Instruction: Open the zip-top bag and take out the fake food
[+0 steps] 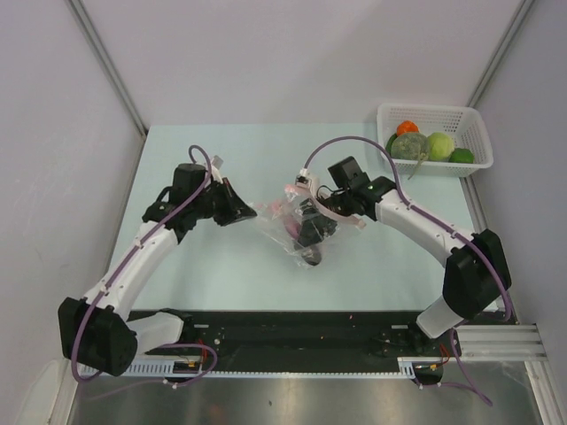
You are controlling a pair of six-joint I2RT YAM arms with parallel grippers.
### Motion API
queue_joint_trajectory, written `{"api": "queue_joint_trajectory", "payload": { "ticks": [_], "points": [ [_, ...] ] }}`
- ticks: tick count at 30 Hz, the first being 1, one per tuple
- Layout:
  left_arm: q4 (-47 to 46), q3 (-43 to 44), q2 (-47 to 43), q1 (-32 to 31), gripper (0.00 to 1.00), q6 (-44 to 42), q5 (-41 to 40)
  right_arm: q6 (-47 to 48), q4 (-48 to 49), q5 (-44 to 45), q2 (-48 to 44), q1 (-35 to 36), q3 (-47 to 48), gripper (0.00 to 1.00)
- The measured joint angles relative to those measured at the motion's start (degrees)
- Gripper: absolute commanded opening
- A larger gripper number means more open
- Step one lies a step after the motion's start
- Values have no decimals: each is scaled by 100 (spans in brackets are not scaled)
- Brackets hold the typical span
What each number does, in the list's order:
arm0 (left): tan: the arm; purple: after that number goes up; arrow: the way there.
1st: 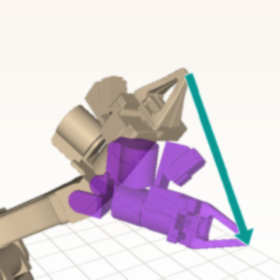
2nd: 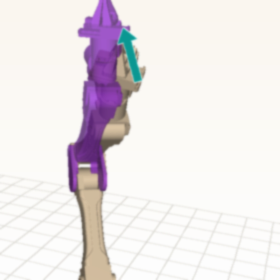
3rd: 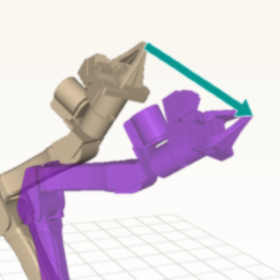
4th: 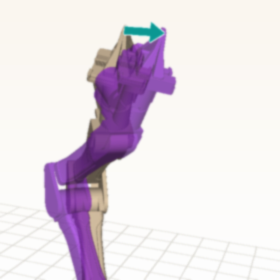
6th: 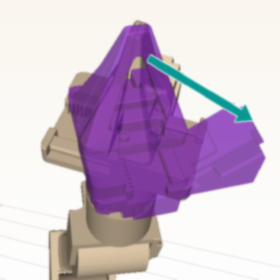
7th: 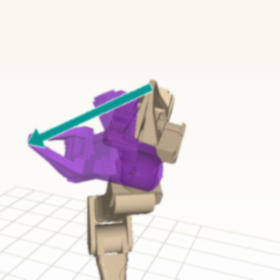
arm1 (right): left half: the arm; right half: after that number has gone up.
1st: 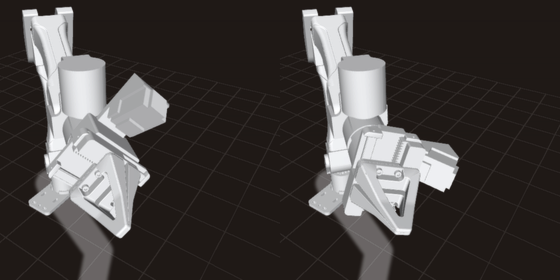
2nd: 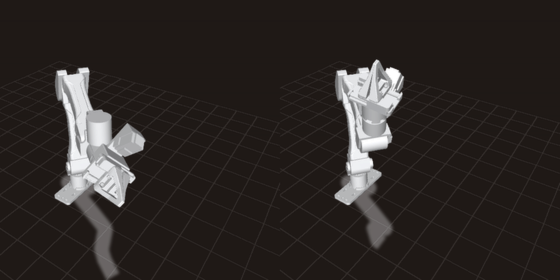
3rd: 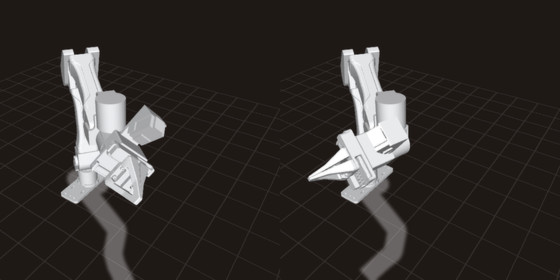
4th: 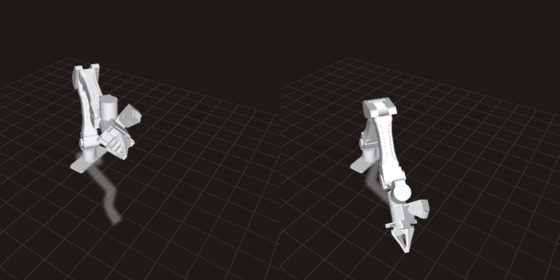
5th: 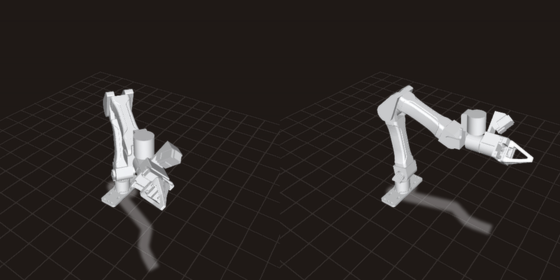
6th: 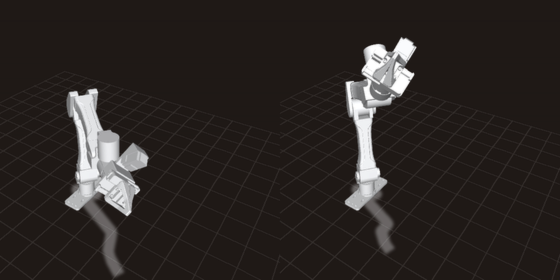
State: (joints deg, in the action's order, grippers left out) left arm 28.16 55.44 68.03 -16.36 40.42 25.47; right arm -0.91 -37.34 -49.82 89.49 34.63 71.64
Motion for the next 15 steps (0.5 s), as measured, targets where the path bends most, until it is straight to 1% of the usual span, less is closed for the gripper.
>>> {"api": "queue_joint_trajectory", "payload": {
  "ticks": [3, 9, 13, 14, 15],
  "points": [
    [136, 129, -142, 4, 0, 2, -92, 4, 55, -55, 50, 20, 7, 0],
    [634, 656, 9, 33, 0, 9, -157, -20, 210, 92, 219, 192, 11, 0],
    [1040, 1008, 61, 59, 0, -17, -503, -212, 538, 133, 175, 175, -20, 0],
    [1108, 1113, 109, 72, 4, -70, -560, -308, 678, 129, 116, 146, -59, 0],
    [1119, 1204, 188, 101, 17, -153, -507, -417, 796, 131, 37, 114, -105, 0]
  ]
}}
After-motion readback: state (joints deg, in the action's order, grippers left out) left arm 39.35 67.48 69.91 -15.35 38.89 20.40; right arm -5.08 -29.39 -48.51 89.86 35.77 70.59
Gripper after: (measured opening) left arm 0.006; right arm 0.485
